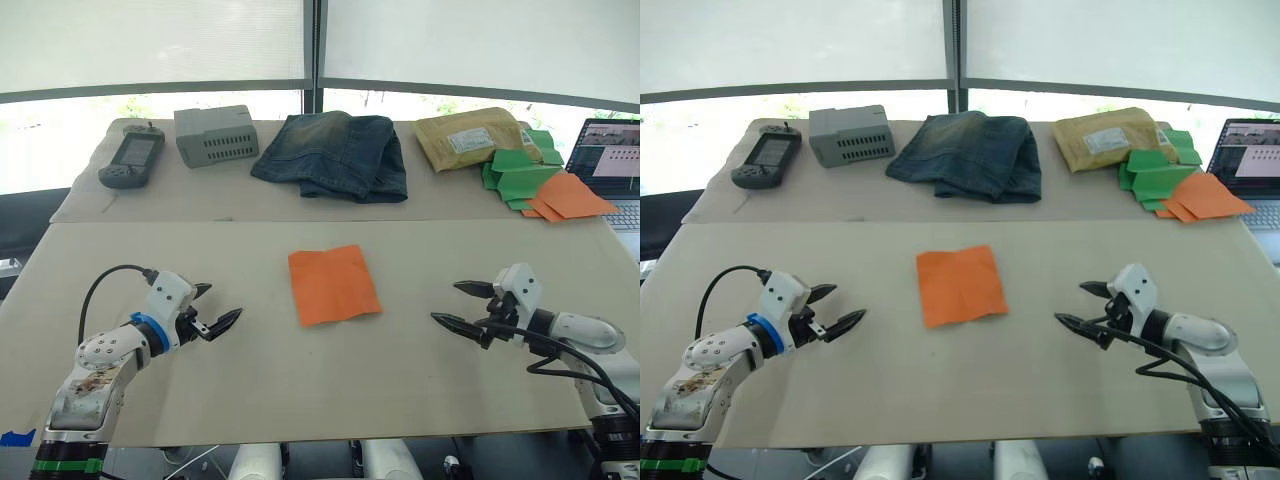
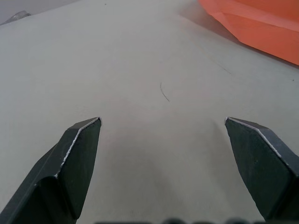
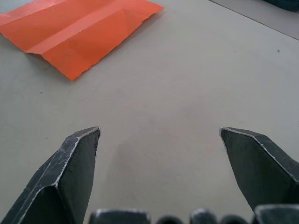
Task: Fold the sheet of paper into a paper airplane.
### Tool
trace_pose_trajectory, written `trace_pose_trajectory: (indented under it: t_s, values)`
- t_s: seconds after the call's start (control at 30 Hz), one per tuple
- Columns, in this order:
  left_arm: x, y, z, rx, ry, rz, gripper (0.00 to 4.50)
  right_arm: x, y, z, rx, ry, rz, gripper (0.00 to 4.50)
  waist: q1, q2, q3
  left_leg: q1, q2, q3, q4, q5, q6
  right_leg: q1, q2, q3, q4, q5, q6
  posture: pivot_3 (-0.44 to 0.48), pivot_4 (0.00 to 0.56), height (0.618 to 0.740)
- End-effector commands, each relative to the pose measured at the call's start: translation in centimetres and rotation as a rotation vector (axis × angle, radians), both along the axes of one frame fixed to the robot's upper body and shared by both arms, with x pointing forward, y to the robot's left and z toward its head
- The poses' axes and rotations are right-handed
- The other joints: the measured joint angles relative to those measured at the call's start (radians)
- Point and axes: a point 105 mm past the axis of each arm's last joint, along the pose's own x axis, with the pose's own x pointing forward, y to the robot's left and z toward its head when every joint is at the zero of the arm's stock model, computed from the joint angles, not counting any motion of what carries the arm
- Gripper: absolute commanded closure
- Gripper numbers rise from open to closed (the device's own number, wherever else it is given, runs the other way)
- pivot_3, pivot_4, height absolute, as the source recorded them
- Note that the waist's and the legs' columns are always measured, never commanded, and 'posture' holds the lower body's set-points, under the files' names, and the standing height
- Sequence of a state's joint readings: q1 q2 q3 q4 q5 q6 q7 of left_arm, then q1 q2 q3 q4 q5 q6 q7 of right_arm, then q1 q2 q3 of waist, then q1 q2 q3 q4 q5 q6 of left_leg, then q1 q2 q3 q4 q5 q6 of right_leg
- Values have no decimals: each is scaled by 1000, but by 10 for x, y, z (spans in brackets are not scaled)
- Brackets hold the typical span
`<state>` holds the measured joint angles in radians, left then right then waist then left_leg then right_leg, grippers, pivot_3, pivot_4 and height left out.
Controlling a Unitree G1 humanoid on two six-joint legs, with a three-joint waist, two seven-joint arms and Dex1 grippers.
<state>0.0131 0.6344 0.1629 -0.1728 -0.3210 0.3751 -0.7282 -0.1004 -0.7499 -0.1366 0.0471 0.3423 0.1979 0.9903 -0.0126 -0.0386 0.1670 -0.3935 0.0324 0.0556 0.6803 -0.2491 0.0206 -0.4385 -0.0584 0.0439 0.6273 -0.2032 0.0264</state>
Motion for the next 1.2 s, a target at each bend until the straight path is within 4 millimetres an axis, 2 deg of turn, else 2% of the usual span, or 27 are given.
trace_pose_trajectory:
  t_s: [0.03,0.13,0.2,0.3,0.37,0.47,0.57,0.67,0.83,1.07,1.2]
  values:
    - [1,-3,14,-64,-3,-17,17,3,6,22,67,-22,-17,0,0,0,0,0,0,0,0,0,0,0,0,0,0,0,0,0,150,722]
    - [-5,-26,34,-193,33,-154,17,-1,22,36,147,55,-10,0,-1,0,0,0,1,0,0,0,0,0,0,0,1,0,0,0,150,722]
    - [-10,-36,42,-216,50,-225,17,-4,31,42,149,74,16,0,-1,0,0,0,1,-1,0,0,0,0,0,0,2,0,0,0,150,722]
    - [-28,-56,46,-205,116,-390,17,-9,44,41,110,128,58,0,-1,0,0,0,1,-1,1,0,0,0,0,0,2,0,0,0,150,722]
    - [-32,-63,48,-199,147,-440,17,-6,50,38,99,152,44,0,-2,0,0,0,0,0,0,0,0,0,1,0,1,-1,0,0,150,722]
    - [-29,-66,50,-190,143,-443,17,2,52,35,106,177,-11,0,-1,0,0,0,0,0,1,0,0,0,1,0,1,-1,0,0,150,722]
    - [-24,-66,51,-169,107,-421,17,14,61,27,184,232,-38,0,-4,0,0,0,-1,-1,1,0,0,0,2,0,1,0,0,0,150,722]
    - [-9,-59,51,-120,8,-331,17,31,71,18,246,321,-99,0,-4,0,0,1,-1,-1,1,0,0,0,2,1,1,0,-1,0,150,722]
    - [-10,-60,51,-120,-29,-309,17,52,88,17,302,384,-115,0,-4,0,0,-1,-1,-1,1,0,0,-1,3,1,1,4,-7,0,150,722]
    - [-6,-60,51,-120,-71,-240,17,88,89,41,220,162,-97,0,0,0,0,-5,-1,-2,1,0,0,-2,2,0,-1,4,-7,0,150,722]
    - [7,-62,47,-99,-107,-176,17,100,88,53,156,57,-88,0,0,0,0,-5,-1,-2,1,0,0,-2,2,0,-2,5,-6,0,150,722]
